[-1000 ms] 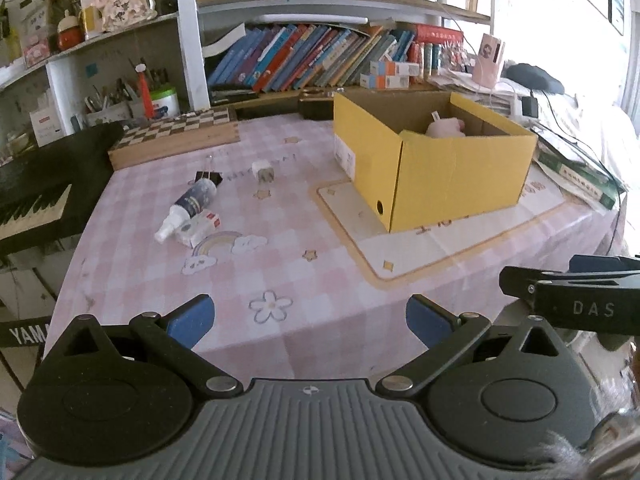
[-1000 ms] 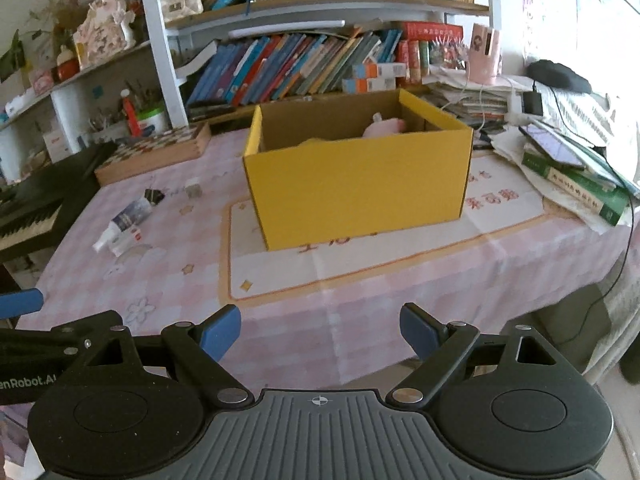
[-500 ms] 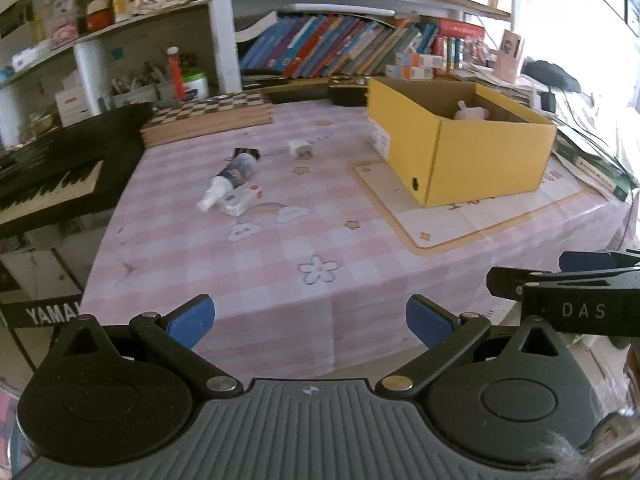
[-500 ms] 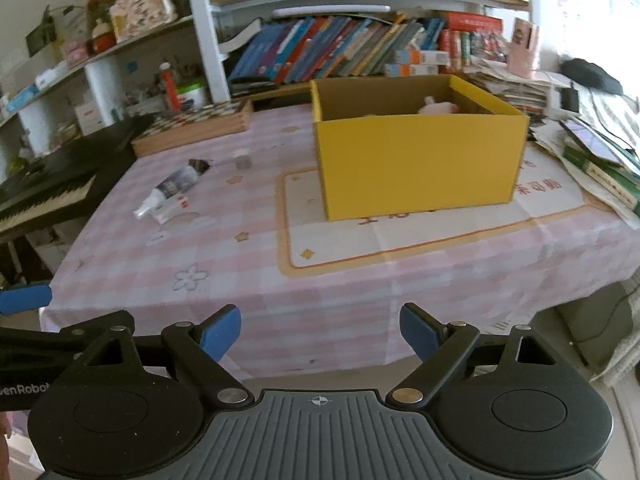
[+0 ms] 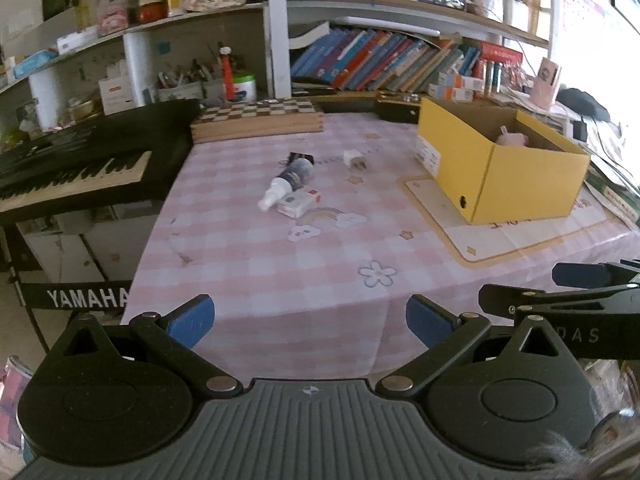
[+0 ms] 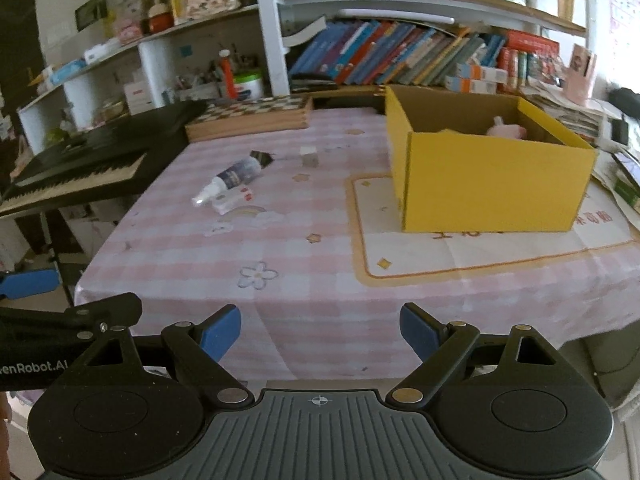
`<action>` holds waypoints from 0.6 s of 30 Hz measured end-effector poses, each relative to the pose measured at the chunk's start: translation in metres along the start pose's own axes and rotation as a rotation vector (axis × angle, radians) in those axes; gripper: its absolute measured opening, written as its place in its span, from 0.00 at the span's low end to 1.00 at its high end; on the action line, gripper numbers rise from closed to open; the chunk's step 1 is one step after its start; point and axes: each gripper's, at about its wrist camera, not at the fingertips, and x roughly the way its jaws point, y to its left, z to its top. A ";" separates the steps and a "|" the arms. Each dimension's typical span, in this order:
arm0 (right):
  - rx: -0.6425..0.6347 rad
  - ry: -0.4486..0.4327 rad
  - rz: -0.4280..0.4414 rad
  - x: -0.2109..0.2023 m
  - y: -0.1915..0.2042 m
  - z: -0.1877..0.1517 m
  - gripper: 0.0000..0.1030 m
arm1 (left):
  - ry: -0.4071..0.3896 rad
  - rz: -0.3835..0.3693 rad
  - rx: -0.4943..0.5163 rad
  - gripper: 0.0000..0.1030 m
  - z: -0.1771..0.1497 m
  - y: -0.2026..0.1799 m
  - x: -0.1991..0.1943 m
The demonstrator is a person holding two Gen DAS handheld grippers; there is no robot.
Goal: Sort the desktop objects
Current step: 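Withdraw both tools from the yellow box back toward the table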
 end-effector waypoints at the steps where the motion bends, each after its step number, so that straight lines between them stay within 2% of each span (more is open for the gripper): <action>1: -0.006 -0.002 0.004 0.000 0.002 0.001 0.86 | -0.004 0.004 -0.005 1.00 0.001 0.002 0.000; 10: -0.030 -0.010 0.017 0.006 0.011 0.008 0.86 | -0.007 0.008 -0.020 1.00 0.006 0.009 0.004; 18: -0.048 0.002 0.031 0.024 0.014 0.016 0.86 | 0.010 0.017 -0.046 1.00 0.012 0.014 0.024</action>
